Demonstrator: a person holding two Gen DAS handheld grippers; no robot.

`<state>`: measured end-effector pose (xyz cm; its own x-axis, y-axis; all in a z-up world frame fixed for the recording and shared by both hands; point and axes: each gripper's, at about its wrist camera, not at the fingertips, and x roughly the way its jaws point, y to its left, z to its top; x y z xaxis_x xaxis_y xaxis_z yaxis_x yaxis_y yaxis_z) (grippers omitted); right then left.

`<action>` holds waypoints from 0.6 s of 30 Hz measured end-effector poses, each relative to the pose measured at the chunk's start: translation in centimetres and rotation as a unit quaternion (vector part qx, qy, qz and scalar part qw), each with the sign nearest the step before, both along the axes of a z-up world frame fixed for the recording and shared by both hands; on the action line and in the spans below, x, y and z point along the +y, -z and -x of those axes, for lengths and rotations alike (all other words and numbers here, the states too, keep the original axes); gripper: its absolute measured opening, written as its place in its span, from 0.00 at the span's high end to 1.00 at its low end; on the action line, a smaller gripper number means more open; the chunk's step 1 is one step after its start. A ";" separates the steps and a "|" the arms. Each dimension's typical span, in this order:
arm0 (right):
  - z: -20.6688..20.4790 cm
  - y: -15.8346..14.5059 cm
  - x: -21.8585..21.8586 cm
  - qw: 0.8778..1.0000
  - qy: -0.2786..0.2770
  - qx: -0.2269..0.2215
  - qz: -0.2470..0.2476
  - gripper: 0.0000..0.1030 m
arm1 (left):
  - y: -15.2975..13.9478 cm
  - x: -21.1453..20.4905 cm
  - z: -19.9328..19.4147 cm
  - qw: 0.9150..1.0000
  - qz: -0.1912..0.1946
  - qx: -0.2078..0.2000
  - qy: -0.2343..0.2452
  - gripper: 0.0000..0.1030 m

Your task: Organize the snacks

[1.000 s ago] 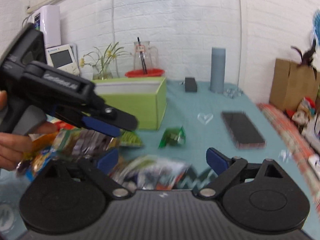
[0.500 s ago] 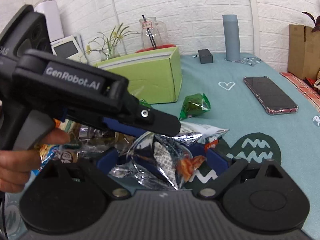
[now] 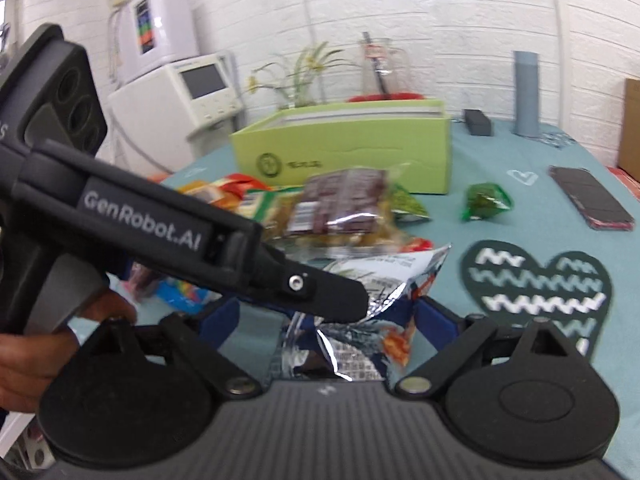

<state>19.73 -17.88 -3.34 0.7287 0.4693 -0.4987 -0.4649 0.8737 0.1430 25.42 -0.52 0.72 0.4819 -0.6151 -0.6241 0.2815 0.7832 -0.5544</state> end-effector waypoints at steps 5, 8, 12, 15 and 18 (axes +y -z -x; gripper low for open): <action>0.6 -0.5 -0.1 0.999 0.039 -0.007 -0.003 0.06 | -0.6 1.8 1.0 1.000 0.009 -0.015 -0.018 0.46; 1.8 -0.9 -1.0 0.998 0.061 -0.024 -0.008 0.01 | -1.0 2.1 1.2 0.999 0.006 -0.027 -0.023 0.40; 1.9 -1.1 -0.2 0.999 0.044 -0.014 0.018 0.01 | -0.6 1.9 0.5 1.000 0.019 -0.012 -0.005 0.42; 1.5 -0.8 0.8 0.998 0.032 -0.015 0.048 0.01 | -0.2 1.6 0.1 1.000 0.030 0.004 0.002 0.43; 0.8 -0.4 0.8 0.998 0.032 -0.006 0.045 0.01 | -0.1 1.1 -0.4 0.999 0.041 0.009 0.018 0.43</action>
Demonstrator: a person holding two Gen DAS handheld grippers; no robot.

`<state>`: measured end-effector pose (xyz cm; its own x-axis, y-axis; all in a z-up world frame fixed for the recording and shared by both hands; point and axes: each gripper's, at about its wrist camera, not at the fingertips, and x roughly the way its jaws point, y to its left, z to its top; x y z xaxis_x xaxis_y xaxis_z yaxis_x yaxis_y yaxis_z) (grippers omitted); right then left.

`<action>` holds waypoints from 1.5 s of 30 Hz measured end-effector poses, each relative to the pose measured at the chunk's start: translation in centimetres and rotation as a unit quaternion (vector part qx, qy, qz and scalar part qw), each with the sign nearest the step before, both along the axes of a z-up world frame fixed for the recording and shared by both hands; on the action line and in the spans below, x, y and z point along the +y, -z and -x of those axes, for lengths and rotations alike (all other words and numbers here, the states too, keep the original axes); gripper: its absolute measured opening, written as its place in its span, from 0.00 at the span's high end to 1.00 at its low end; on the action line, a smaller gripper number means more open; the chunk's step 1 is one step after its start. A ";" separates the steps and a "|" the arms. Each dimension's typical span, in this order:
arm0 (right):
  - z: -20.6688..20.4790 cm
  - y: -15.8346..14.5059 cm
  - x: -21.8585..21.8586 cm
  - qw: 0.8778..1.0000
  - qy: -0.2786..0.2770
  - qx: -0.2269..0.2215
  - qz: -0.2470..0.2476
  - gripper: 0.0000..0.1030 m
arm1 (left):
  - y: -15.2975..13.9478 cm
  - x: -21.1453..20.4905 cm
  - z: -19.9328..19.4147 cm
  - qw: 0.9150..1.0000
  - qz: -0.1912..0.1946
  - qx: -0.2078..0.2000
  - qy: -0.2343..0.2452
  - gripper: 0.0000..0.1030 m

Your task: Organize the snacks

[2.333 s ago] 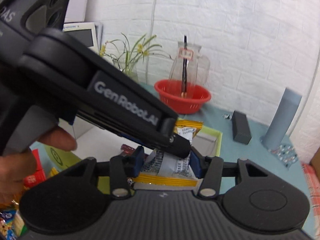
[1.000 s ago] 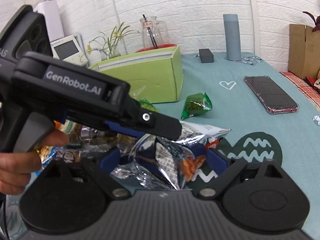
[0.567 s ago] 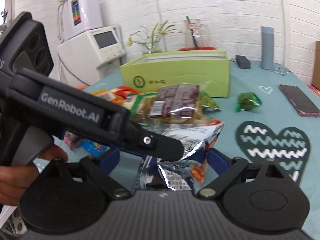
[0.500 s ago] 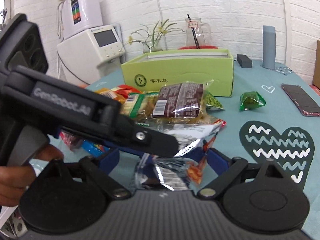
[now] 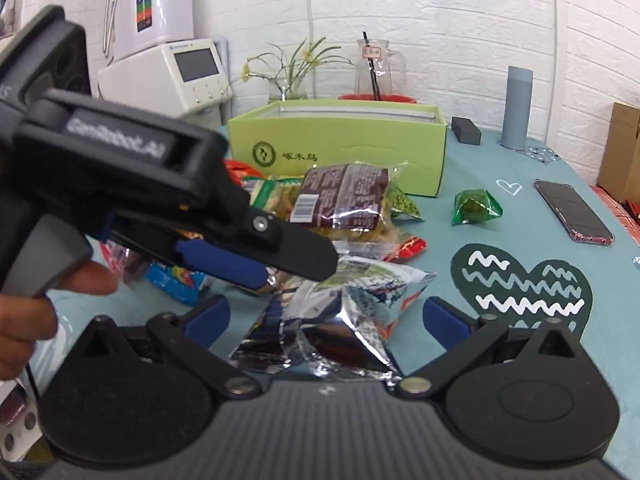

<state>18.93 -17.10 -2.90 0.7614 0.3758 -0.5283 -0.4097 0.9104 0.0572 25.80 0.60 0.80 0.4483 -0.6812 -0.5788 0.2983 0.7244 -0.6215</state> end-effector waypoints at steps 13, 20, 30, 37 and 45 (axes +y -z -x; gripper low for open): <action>-1.5 -1.5 -1.0 1.000 0.004 -0.023 -0.006 0.35 | -1.4 -0.9 -2.3 0.999 0.031 -0.013 0.023 0.60; -7.1 -5.8 -0.2 0.995 -0.007 -0.095 0.020 0.35 | -6.8 -0.6 -7.6 0.997 0.030 -0.072 0.001 0.60; -21.8 -7.8 6.4 0.992 -0.087 -0.093 0.003 0.35 | -9.2 5.9 -18.2 0.988 -0.046 -0.107 -0.099 0.59; -29.5 -4.3 13.0 0.992 -0.118 -0.037 0.021 0.30 | -5.1 10.4 -24.5 0.983 -0.089 -0.069 -0.142 0.59; -25.6 -6.3 12.0 0.991 -0.112 -0.073 0.028 0.09 | -6.9 12.4 -21.0 0.978 -0.077 -0.112 -0.157 0.36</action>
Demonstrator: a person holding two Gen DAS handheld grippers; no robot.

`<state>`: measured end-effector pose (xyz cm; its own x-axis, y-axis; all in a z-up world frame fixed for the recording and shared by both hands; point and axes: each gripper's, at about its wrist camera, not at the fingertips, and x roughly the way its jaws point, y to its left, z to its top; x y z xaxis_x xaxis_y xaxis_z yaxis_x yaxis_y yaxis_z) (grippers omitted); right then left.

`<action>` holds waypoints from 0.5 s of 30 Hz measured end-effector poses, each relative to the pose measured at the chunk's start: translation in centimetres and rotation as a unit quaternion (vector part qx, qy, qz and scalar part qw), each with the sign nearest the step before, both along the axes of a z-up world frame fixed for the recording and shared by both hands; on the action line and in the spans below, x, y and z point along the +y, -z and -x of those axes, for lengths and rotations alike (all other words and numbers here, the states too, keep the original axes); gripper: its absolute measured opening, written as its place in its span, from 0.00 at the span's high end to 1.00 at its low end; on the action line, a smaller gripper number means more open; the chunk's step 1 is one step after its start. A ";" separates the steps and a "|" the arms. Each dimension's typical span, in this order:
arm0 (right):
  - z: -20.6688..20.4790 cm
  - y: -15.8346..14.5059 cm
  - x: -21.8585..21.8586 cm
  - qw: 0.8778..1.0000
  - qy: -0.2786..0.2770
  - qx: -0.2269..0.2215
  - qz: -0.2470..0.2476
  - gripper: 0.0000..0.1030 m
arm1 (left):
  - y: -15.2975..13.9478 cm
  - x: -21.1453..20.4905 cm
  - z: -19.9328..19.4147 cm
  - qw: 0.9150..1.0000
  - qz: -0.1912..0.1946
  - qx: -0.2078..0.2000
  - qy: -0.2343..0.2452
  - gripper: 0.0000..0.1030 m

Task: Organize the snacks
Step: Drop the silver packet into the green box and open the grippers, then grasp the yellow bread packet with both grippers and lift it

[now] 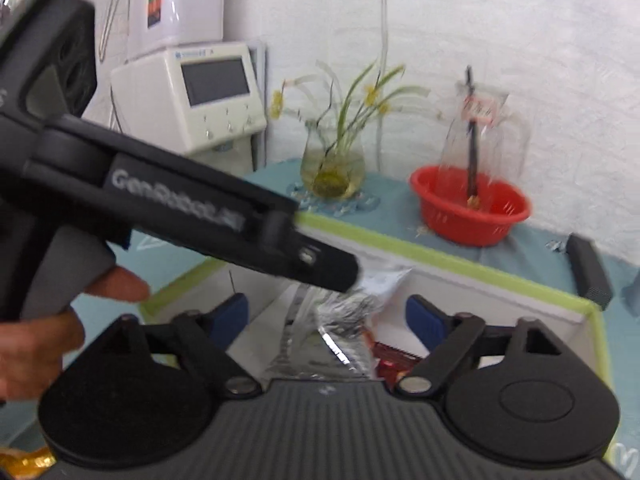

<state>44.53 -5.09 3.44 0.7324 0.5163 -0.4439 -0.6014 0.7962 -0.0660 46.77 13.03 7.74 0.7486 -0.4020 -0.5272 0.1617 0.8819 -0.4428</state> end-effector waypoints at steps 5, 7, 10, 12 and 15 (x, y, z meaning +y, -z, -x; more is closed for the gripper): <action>8.1 -0.7 -3.6 0.999 0.004 -0.029 -0.018 0.01 | -1.0 1.0 6.6 1.000 -0.001 -0.030 0.002 0.33; 11.1 0.1 -4.6 0.999 0.006 -0.017 -0.029 0.01 | -0.3 1.5 9.3 1.000 -0.006 -0.028 -0.002 0.33; 15.5 1.6 -4.9 0.998 -0.006 0.023 -0.054 0.01 | 1.5 2.7 13.2 1.000 -0.014 -0.008 -0.020 0.35; 17.9 2.7 -4.3 0.997 -0.018 0.045 -0.065 0.01 | 2.9 3.5 15.3 1.000 -0.009 0.014 -0.023 0.36; 20.3 4.1 -2.2 0.993 -0.051 0.071 -0.074 0.01 | 4.6 4.6 17.4 0.999 0.007 0.047 -0.013 0.40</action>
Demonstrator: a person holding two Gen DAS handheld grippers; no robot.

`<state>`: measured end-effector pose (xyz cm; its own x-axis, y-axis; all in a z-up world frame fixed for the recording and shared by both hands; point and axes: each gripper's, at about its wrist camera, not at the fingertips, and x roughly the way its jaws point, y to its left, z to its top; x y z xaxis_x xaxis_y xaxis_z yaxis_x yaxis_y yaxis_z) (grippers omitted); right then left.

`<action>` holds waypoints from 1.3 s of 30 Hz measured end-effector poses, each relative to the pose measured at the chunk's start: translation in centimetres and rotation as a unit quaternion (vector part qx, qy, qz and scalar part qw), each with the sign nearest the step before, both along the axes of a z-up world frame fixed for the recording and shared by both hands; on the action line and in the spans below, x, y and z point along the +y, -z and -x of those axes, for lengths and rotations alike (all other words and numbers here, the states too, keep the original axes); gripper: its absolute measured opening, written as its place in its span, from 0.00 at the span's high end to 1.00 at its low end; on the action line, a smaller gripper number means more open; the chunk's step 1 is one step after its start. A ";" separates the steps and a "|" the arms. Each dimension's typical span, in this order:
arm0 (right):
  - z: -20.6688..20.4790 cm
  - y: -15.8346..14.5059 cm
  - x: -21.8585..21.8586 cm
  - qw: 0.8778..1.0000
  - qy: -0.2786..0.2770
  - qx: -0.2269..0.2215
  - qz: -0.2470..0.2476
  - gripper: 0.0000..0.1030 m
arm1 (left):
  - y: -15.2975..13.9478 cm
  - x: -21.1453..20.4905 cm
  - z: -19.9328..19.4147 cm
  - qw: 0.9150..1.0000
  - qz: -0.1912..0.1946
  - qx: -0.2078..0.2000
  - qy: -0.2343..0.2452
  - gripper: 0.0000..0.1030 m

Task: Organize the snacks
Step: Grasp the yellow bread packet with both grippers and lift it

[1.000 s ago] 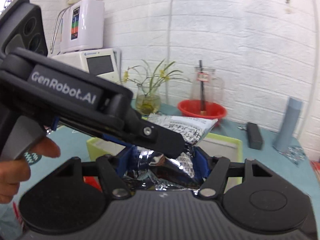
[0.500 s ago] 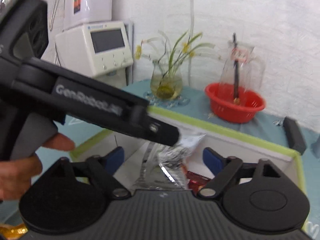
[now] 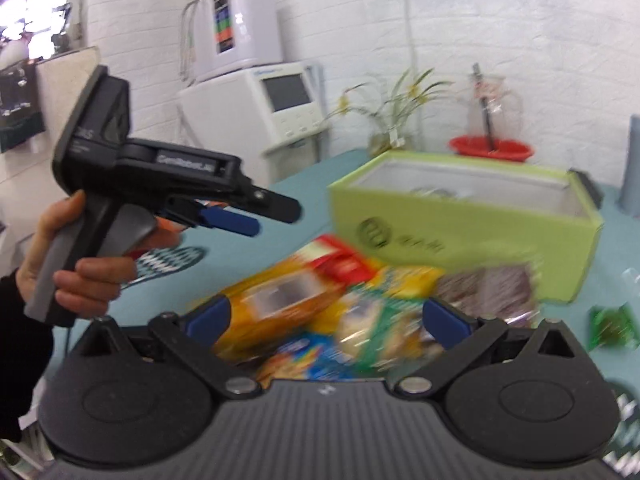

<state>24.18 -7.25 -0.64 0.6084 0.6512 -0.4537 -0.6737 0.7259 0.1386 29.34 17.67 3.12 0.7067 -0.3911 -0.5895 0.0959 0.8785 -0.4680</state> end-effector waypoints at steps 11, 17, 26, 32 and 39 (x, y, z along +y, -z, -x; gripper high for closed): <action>-2.0 2.9 7.0 0.998 -0.027 0.057 0.021 0.03 | 2.8 -1.0 -1.5 0.990 0.036 0.068 0.118 0.71; -1.0 2.0 5.5 0.998 -0.040 0.047 0.019 0.03 | 2.2 -2.2 1.1 0.989 0.048 0.053 0.128 0.70; 3.2 2.5 0.1 0.998 -0.006 0.046 0.038 0.01 | 3.3 -7.8 5.0 0.983 0.091 0.063 0.145 0.68; 4.9 4.1 -2.7 0.997 0.056 0.052 0.017 0.01 | 3.1 -8.0 5.9 0.991 0.069 0.057 0.103 0.56; 6.5 5.0 -3.4 0.993 0.083 0.076 -0.022 0.17 | 3.1 -8.3 7.2 0.991 0.072 0.062 0.092 0.54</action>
<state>17.67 -10.62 -5.63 0.6359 0.5685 -0.5219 -0.5131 0.8166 0.2644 22.14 9.40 -0.03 0.5407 -0.5935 -0.5961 0.1829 0.7746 -0.6054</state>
